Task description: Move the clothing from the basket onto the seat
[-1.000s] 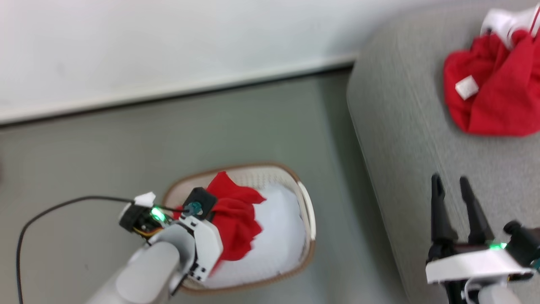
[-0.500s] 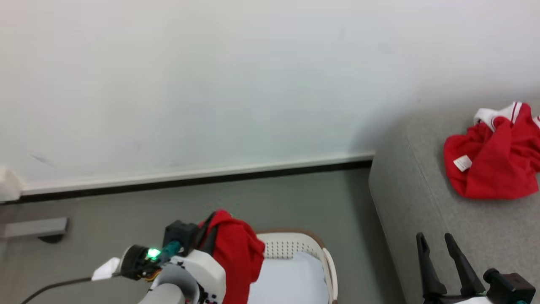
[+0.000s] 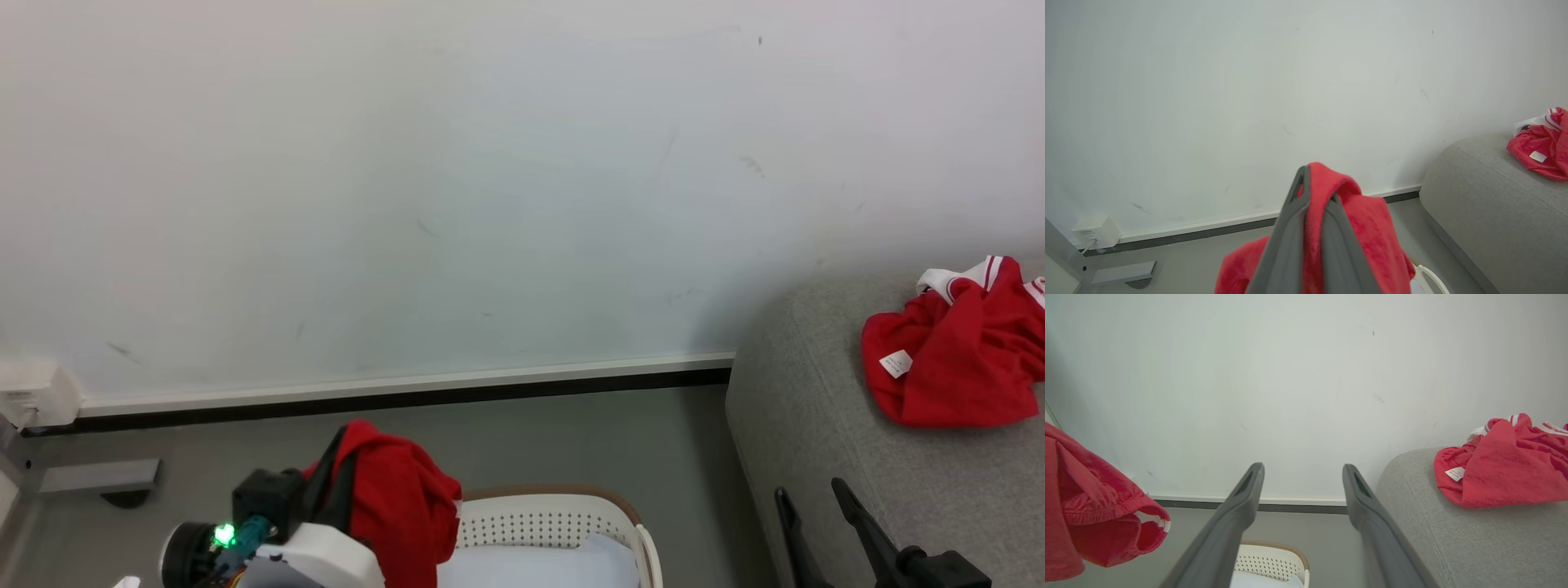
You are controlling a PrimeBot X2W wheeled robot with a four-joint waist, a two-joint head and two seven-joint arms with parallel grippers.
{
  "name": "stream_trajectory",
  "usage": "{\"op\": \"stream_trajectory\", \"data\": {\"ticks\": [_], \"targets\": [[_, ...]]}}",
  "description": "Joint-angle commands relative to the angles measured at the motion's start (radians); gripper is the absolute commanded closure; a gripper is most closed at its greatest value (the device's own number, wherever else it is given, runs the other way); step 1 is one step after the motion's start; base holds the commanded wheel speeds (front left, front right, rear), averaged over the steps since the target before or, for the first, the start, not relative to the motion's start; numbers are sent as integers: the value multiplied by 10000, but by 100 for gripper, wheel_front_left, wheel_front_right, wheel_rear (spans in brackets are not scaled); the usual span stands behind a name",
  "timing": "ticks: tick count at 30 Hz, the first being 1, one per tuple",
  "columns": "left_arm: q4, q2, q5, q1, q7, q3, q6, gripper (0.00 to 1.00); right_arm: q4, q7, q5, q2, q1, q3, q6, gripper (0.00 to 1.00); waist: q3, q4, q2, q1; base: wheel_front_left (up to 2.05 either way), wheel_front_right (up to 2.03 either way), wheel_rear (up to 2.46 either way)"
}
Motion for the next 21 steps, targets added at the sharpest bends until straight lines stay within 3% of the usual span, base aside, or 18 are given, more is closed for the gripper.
{"op": "stream_trajectory", "data": {"ticks": [1, 11, 21], "targets": [[-156, 99, 173, 197, -21, 108, 82, 100, -106, -29, -52, -101, 61, 101, -22, 0, -17, -11, -1, 2, 0, 0, 0], [-740, 200, 199, 231, 15, 157, 39, 100, -688, -29, 265, -661, -486, 1304, -22, 0, -7, -20, -1, 2, 0, 0, 0], [-1647, -2, 438, -320, 649, -593, -333, 100, -832, -29, 914, -1321, -2333, 4109, -22, 0, 113, 31, -1, 2, 0, 0, 0]]}}
